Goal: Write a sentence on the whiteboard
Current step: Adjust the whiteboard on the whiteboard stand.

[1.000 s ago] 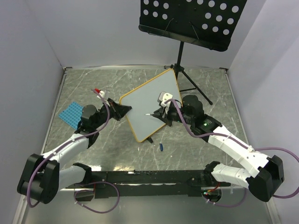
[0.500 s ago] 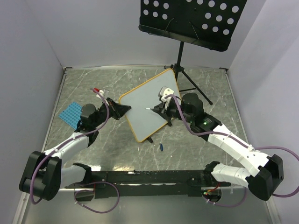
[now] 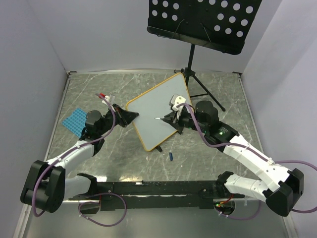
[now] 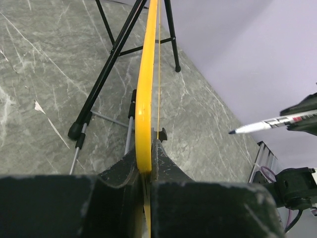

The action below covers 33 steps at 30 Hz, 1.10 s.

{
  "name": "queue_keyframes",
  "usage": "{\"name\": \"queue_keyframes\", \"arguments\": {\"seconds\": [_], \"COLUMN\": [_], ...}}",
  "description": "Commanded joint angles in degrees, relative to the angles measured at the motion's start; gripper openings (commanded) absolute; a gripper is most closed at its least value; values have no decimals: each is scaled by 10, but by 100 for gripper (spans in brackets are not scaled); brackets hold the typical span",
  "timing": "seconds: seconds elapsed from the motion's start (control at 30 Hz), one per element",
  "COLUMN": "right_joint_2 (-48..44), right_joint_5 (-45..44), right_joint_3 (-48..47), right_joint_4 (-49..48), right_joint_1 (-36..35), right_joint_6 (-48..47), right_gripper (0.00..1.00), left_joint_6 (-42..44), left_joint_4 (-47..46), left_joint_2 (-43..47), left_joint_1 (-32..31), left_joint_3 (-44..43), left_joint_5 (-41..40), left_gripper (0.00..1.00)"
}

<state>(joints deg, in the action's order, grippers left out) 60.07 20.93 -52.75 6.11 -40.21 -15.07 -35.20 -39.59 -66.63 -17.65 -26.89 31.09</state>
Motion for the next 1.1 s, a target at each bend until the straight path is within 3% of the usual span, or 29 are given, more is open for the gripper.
{"name": "queue_keyframes", "arguments": {"seconds": [0.0, 0.2, 0.57, 0.87, 1.07], "right_joint_2": [-29, -26, -19, -22, -19], "right_joint_5": [47, 79, 70, 59, 60], "right_joint_3": [-13, 30, 17, 26, 29], "right_joint_4": [21, -34, -24, -29, -31], "right_joint_1": [0, 0, -1, -2, -1], "right_joint_6": [-52, -36, -41, -45, -44], "right_gripper": [0, 0, 0, 0, 0], "left_joint_6": [13, -2, -15, 29, 33], "left_joint_4": [46, 7, -2, 78, 82], "left_joint_2": [-3, -17, -27, -14, -1], "left_joint_1": [-5, -5, 3, 9, 9], "left_joint_3": [18, 40, 50, 24, 32], "left_joint_5": [64, 84, 124, 98, 88], "left_gripper": [1, 1, 1, 1, 1]}}
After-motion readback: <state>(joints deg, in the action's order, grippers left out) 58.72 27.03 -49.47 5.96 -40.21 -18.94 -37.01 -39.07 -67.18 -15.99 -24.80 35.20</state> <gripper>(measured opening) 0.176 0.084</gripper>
